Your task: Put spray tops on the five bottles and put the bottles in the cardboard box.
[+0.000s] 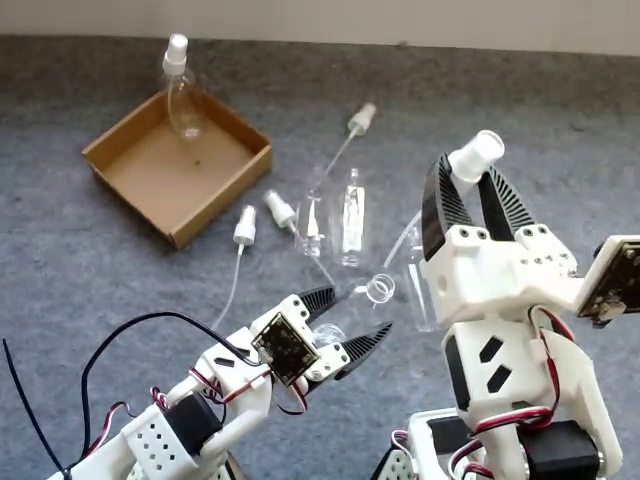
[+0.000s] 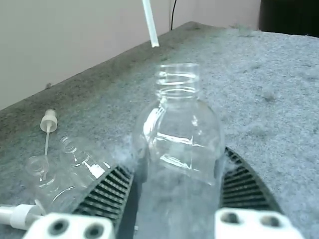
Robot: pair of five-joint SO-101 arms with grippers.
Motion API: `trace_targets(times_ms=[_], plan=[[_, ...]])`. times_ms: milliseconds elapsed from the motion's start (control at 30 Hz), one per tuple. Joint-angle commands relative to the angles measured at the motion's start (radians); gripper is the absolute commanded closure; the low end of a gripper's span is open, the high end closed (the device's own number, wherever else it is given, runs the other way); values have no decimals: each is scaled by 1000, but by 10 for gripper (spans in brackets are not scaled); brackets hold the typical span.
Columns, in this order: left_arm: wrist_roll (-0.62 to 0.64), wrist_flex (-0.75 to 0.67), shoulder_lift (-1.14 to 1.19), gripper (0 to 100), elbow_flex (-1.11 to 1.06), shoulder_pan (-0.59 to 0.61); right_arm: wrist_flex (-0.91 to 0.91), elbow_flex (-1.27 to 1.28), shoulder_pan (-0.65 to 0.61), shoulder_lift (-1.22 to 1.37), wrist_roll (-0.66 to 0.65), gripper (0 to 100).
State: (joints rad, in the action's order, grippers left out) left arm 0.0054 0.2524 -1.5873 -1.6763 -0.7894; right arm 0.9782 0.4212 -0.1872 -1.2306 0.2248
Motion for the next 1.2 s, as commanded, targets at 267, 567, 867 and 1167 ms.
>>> trace_targets(times_ms=[267,567,867,1167], plan=[[9,-3,-15,934,-10,-8,85,-8,-105,-5,-2,978],[9,-2,-15,934,-15,-8,99,-153,-105,-5,-91,978],[9,-2,-15,934,-8,-8,193,-206,-107,-5,-91,978],[9,-2,-15,934,-8,-8,185,-177,-107,-4,-92,978]])
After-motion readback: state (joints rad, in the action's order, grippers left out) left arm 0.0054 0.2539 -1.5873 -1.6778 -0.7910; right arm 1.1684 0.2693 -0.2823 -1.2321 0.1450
